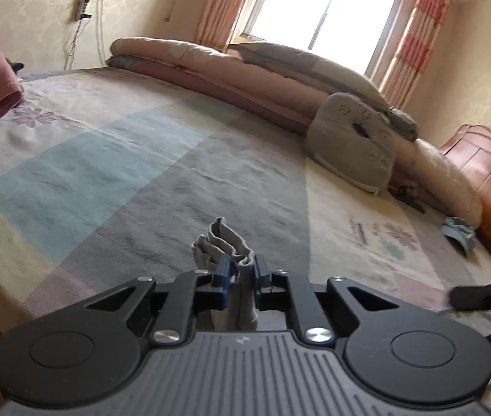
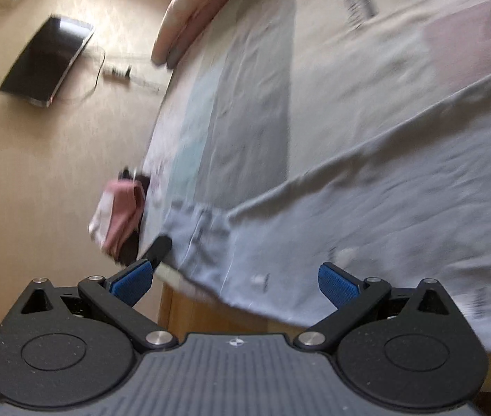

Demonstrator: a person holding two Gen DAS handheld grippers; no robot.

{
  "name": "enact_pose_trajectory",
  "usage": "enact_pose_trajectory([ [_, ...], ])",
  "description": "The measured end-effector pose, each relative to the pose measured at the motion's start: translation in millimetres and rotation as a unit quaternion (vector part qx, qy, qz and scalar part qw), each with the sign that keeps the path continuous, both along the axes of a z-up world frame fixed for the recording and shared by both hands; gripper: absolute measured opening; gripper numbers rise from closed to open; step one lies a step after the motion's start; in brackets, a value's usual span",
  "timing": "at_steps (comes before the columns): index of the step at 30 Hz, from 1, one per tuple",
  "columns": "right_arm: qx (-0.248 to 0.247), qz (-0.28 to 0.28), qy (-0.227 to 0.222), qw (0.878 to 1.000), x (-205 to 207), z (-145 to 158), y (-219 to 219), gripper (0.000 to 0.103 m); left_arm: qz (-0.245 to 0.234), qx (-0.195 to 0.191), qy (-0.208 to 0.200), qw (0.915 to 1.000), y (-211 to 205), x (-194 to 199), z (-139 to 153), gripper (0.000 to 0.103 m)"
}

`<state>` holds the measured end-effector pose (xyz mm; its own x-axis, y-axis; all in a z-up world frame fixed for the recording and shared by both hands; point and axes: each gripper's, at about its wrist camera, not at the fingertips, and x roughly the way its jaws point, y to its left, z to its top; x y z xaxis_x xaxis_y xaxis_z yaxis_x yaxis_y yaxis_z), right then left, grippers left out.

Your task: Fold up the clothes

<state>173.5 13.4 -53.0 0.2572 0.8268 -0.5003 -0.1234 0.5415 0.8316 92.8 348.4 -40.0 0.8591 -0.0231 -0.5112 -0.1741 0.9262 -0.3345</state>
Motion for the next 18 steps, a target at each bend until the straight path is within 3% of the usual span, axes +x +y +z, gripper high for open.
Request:
enact_pose_trajectory([
  [8, 0.009, -0.041, 0.015, 0.999, 7, -7, -39, 0.103, 0.019, -0.011, 0.026, 0.9994, 6, 6, -16, 0.011],
  [18, 0.005, -0.034, 0.022, 0.999, 10, -15, -34, 0.103, 0.052, -0.033, 0.032, 0.9976, 23, -1, -31, 0.015],
])
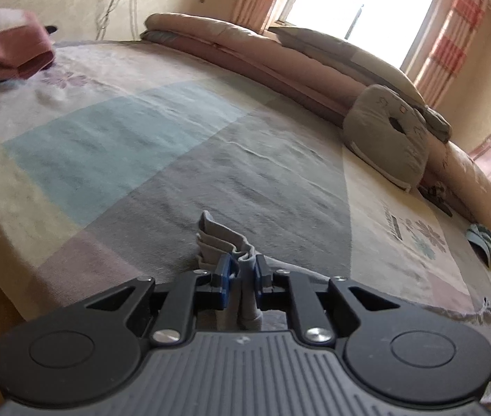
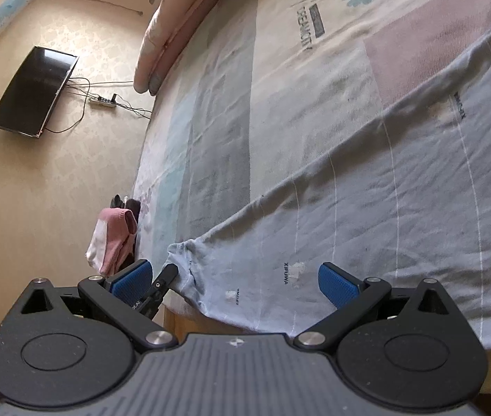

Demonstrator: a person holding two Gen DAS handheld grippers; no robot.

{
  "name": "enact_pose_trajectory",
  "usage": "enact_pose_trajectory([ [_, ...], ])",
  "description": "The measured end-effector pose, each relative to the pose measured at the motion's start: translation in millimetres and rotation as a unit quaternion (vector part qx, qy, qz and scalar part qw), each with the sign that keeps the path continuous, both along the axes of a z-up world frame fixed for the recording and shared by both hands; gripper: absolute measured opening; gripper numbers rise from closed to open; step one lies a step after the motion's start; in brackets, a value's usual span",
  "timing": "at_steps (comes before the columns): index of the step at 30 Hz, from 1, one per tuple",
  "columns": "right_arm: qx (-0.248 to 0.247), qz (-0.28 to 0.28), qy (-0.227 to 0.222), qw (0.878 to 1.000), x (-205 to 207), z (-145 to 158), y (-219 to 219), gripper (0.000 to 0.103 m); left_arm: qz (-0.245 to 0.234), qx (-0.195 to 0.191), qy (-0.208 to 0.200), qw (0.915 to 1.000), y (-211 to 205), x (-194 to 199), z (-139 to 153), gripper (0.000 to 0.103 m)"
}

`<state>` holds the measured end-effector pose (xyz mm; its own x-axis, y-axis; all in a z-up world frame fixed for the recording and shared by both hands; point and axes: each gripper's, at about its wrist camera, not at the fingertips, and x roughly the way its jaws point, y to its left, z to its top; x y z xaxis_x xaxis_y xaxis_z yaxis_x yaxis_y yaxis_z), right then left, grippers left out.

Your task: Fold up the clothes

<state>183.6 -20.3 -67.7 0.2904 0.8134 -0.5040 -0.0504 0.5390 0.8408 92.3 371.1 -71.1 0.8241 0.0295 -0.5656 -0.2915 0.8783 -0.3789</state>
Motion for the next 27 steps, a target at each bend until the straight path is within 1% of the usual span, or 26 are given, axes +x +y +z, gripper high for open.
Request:
enact_pose_trajectory([
  [2, -0.003, 0.002, 0.001, 1.000, 0, -1, 1, 0.103, 0.011, -0.013, 0.000, 0.9999, 5, -4, -5, 0.021],
  [4, -0.005, 0.003, 0.002, 1.000, 0, -3, 3, 0.103, 0.019, -0.034, 0.001, 0.9992, 10, -10, -12, 0.022],
  [7, -0.009, 0.007, 0.003, 1.000, 0, -4, 7, 0.103, 0.028, -0.054, 0.005, 0.9981, 15, -15, -22, 0.023],
  [9, -0.012, 0.010, 0.004, 1.000, 0, -5, 9, 0.103, 0.032, -0.064, 0.005, 0.9974, 18, -17, -26, 0.028],
  [12, -0.016, 0.015, 0.004, 1.000, 0, -6, 13, 0.103, 0.035, -0.072, 0.003, 0.9968, 21, -18, -30, 0.029],
  [15, -0.018, 0.018, 0.003, 1.000, -1, -5, 15, 0.103, 0.032, -0.064, 0.008, 0.9974, 21, -14, -27, 0.024],
  [16, -0.019, 0.018, 0.003, 1.000, -1, -5, 15, 0.103, 0.031, -0.055, 0.007, 0.9980, 20, -13, -25, 0.017],
  [17, -0.019, 0.019, 0.002, 1.000, -1, -5, 15, 0.103, 0.029, -0.049, 0.006, 0.9984, 18, -12, -23, 0.014],
  [21, -0.021, 0.020, -0.002, 1.000, -1, -3, 15, 0.103, 0.014, -0.029, -0.011, 0.9994, 9, -13, -7, 0.012],
  [27, -0.018, 0.032, -0.001, 0.999, -4, 0, 14, 0.103, -0.014, -0.014, -0.039, 0.9990, -8, -16, 23, 0.012],
])
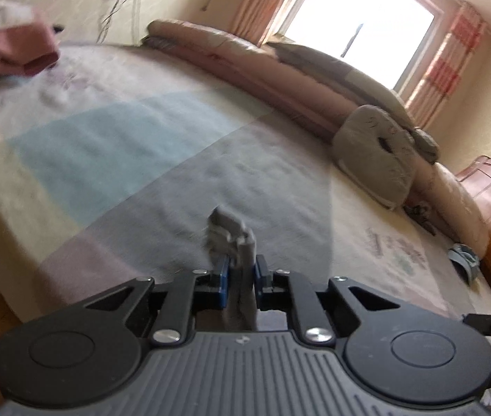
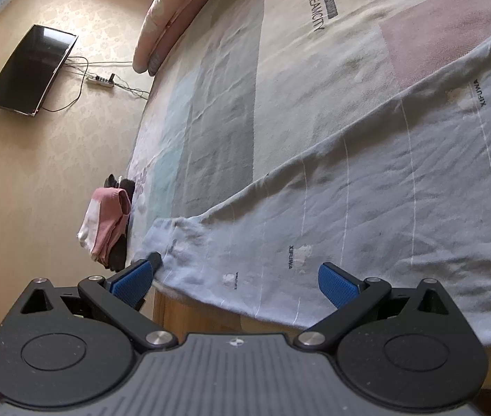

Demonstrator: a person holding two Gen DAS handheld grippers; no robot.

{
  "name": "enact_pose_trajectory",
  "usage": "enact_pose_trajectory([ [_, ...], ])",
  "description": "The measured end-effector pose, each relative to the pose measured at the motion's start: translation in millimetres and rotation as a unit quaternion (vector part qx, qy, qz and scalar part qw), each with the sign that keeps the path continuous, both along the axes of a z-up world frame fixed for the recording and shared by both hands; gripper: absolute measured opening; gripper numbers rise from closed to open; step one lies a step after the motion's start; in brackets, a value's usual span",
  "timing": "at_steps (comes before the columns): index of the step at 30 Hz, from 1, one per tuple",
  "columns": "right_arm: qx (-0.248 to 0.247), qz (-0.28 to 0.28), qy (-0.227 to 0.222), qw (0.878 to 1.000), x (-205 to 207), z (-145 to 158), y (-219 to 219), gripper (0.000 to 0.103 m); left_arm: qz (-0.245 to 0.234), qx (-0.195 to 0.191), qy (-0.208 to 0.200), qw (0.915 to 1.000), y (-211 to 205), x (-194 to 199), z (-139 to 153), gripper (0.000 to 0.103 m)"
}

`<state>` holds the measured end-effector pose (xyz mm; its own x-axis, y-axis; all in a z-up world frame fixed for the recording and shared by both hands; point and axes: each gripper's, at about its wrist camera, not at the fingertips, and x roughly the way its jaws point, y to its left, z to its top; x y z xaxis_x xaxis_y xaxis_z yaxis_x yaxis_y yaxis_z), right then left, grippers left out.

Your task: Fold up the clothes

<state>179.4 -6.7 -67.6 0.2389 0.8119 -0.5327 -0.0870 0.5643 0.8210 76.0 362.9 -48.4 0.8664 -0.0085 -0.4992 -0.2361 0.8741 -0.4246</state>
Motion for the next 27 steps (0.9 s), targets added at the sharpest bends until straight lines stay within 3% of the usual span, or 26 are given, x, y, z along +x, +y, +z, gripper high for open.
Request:
enact_pose_trajectory([
  [6, 0.011, -0.006, -0.002, 1.000, -2, 4, -10, 0.103, -0.018, 0.034, -0.010, 0.9992, -19, 4, 19, 0.012],
  [13, 0.018, -0.015, -0.005, 1.000, -4, 6, -25, 0.103, 0.026, 0.009, 0.014, 0.9995, -9, -6, 12, 0.018],
  [17, 0.020, -0.022, 0.003, 1.000, -1, 1, -29, 0.103, 0.056, -0.064, 0.033, 0.9958, 10, -21, -6, 0.046],
  [21, 0.020, -0.016, 0.009, 1.000, 0, -3, -25, 0.103, 0.066, -0.167, 0.055, 0.9822, 25, -29, -35, 0.047],
  [27, 0.017, -0.015, 0.012, 1.000, 0, -5, -22, 0.103, 0.083, -0.250, 0.067, 0.9624, 31, -32, -62, 0.056],
])
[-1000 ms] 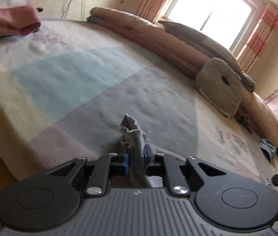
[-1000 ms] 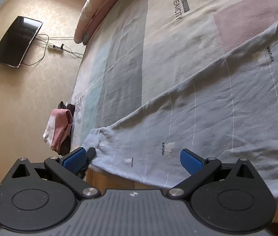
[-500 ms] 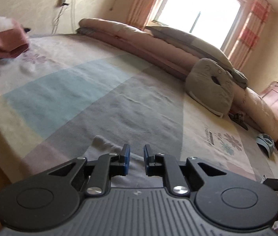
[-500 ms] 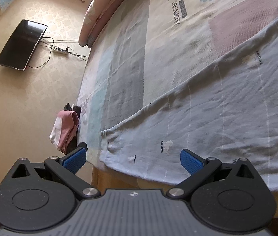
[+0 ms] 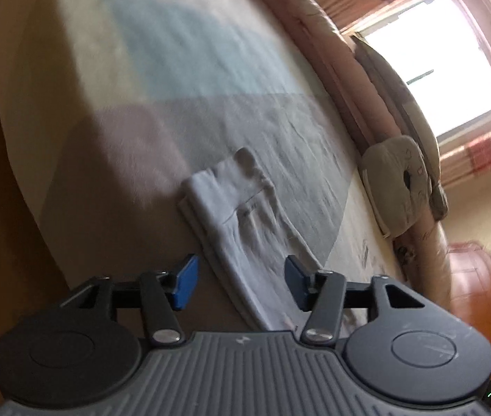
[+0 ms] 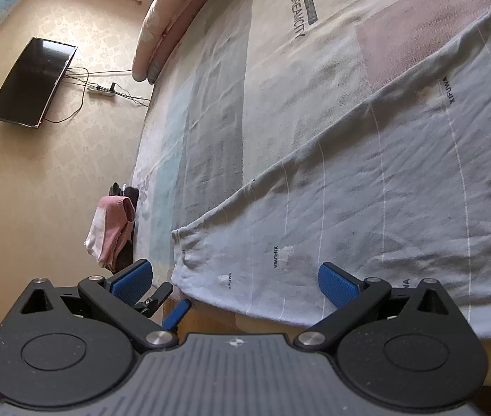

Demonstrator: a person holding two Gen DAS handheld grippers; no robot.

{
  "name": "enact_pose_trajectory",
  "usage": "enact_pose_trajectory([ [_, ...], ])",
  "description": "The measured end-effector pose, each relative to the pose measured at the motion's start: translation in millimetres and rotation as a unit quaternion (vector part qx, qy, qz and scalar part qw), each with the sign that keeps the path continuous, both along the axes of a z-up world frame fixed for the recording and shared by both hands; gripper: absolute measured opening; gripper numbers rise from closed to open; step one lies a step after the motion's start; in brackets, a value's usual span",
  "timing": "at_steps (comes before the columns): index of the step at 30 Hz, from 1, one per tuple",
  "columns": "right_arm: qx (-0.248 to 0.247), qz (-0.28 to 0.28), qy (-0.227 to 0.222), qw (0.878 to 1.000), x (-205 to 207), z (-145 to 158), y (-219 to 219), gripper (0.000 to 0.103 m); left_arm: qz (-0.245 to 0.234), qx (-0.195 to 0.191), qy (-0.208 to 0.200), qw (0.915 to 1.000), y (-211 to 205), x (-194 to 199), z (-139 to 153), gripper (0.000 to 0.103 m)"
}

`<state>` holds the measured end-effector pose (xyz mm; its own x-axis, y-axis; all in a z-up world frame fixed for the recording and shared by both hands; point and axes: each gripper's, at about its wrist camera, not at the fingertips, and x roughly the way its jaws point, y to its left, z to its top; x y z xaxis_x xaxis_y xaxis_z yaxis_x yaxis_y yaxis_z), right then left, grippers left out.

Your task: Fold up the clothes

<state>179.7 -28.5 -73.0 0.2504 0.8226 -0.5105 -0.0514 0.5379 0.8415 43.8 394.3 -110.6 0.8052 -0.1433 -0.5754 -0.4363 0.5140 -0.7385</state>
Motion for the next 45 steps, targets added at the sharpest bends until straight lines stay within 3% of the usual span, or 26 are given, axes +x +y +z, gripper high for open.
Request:
enact_pose_trajectory([
  [9, -0.001, -0.001, -0.001, 1.000, -1, 0, 0, 0.103, -0.007, -0.024, -0.011, 0.9996, -4, 8, -4, 0.066],
  [20, -0.004, 0.006, -0.001, 1.000, -3, 0, 7, 0.103, -0.042, -0.107, -0.025, 0.9931, -14, 16, -16, 0.072],
  [27, -0.007, 0.004, -0.005, 1.000, -4, 2, 6, 0.103, 0.008, -0.088, -0.052, 0.9947, 3, 6, -20, 0.072],
  [30, -0.008, 0.000, -0.006, 1.000, -3, 2, 4, 0.103, 0.017, -0.122, -0.065, 0.9903, 14, 4, -31, 0.073],
  [34, -0.007, 0.005, -0.002, 1.000, -3, 1, 7, 0.103, -0.015, -0.149, -0.081, 0.9853, 5, 9, -42, 0.076],
  [36, -0.009, 0.009, -0.003, 1.000, -3, 2, 9, 0.103, -0.020, -0.128, -0.080, 0.9883, 5, 11, -40, 0.076],
  [40, -0.010, 0.008, -0.005, 1.000, -2, 2, 8, 0.103, 0.019, -0.077, -0.072, 0.9943, 21, 13, -29, 0.076],
  [45, -0.010, 0.006, -0.006, 1.000, -1, 2, 7, 0.103, 0.000, -0.076, -0.074, 0.9944, 24, 26, -27, 0.081],
])
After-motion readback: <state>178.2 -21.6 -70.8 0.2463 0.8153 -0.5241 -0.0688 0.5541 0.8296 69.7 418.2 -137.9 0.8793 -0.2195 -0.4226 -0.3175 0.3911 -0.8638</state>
